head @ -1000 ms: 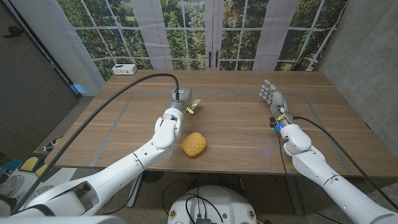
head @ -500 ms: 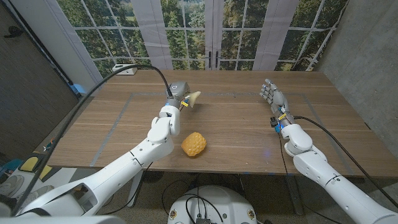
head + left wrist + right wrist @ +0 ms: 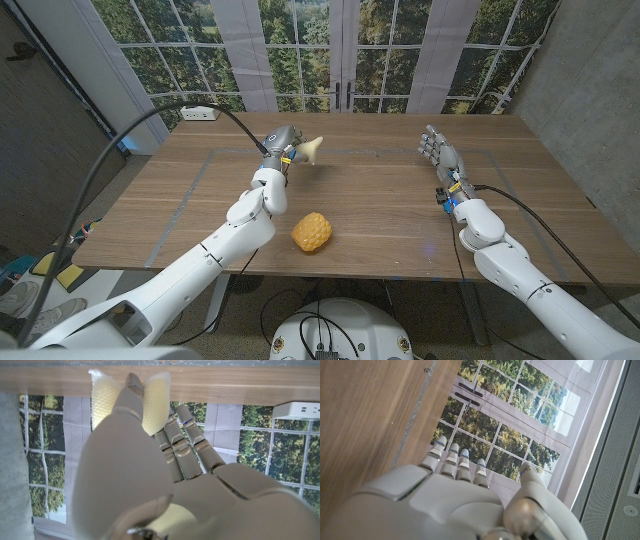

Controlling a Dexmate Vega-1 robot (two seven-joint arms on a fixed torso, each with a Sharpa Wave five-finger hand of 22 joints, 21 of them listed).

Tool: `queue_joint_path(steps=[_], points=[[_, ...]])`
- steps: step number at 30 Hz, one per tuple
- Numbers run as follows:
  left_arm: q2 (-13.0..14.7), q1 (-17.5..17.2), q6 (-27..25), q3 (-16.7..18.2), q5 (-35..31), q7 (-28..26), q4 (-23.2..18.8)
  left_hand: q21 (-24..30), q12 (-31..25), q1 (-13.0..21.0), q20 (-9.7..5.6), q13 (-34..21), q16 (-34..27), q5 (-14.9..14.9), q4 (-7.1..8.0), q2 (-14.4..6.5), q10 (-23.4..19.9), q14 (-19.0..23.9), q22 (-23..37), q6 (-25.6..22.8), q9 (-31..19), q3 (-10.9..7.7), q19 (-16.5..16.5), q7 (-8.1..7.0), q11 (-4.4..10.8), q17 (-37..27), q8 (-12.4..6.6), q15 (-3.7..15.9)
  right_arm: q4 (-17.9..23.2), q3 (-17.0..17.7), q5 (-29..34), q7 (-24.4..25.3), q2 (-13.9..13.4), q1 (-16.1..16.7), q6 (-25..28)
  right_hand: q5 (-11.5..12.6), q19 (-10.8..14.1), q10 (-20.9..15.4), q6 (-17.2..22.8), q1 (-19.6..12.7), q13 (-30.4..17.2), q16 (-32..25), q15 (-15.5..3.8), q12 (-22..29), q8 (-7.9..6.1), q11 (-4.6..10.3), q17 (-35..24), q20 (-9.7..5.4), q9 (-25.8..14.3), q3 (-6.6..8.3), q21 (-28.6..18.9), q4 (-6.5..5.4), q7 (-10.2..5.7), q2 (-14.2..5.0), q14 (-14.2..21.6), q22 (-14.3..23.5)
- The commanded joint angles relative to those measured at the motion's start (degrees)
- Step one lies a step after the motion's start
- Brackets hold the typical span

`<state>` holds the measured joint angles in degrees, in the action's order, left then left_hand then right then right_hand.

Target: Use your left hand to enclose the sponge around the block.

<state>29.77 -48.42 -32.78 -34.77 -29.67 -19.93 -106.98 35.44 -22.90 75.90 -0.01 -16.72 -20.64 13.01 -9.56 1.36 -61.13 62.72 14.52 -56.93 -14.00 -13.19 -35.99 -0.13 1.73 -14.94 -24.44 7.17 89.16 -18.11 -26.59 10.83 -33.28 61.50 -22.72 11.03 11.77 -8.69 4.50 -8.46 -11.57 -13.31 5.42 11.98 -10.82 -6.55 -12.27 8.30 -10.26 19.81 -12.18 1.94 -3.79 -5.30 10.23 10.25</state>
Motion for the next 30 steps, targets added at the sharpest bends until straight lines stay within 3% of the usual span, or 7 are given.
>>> queue_joint_path(steps=[1,12,18,30], points=[[0.0,-1.7,9.1,3.7,12.4,-6.5,0.6,0.6,-0.4,2.2,-0.09,-5.2,-0.3,0.6,0.21,-2.7,-10.3,3.7,0.3,-10.2,-0.2,-0.44,0.4,-0.74,9.17,-0.2,-0.08,6.76,2.9,0.2,1.7,1.7,-0.9,1.4,1.2,0.3,0.4,-0.6,0.4,-0.1,-0.2,0.3,0.07,-0.1,-0.17,-0.07,-0.1,-0.13,-0.2,0.43,0.2,0.0,-0.39,-0.29,0.3,0.2],[1.0,-2.7,16.7,7.2,23.0,-6.2,2.3,1.0,-0.2,2.3,-0.08,-5.7,-0.2,1.0,0.32,-2.8,-10.0,3.5,0.3,-9.9,-0.2,-0.42,0.9,-0.6,9.11,-0.4,0.13,6.76,5.3,0.0,3.1,3.4,-0.8,2.0,2.9,0.3,0.3,-0.7,0.5,-0.1,-0.2,0.4,0.0,-0.1,-0.2,-0.11,-0.1,-0.15,-0.2,0.5,0.2,0.06,-0.38,-0.31,0.3,0.2],[0.8,-2.8,20.7,9.3,29.6,-5.2,4.0,1.5,0.1,2.1,-0.16,-6.2,-0.1,1.4,0.49,-2.8,-9.0,3.3,0.4,-9.7,-0.4,-0.29,1.2,-0.64,8.22,-0.6,0.12,6.77,6.5,-0.4,4.5,4.6,-0.6,2.0,3.8,0.3,0.3,-0.6,0.6,-0.2,-0.2,0.5,-0.04,-0.1,-0.23,-0.11,-0.1,-0.18,-0.2,0.54,0.2,0.09,-0.33,-0.33,0.0,0.2],[0.1,-2.2,29.5,12.8,44.8,1.0,9.3,2.0,0.3,2.0,-0.12,-6.8,-0.1,1.9,0.56,-2.9,-8.7,3.2,0.4,-9.5,-0.5,-0.2,1.6,-0.51,8.21,-0.8,0.15,6.76,8.7,-0.3,5.6,6.9,0.1,2.3,5.5,0.3,0.5,-0.9,1.1,-0.1,-0.2,0.5,0.0,0.0,-0.39,-0.06,-0.1,-0.43,-0.2,0.51,0.2,0.09,-0.16,-0.26,0.1,0.2]])
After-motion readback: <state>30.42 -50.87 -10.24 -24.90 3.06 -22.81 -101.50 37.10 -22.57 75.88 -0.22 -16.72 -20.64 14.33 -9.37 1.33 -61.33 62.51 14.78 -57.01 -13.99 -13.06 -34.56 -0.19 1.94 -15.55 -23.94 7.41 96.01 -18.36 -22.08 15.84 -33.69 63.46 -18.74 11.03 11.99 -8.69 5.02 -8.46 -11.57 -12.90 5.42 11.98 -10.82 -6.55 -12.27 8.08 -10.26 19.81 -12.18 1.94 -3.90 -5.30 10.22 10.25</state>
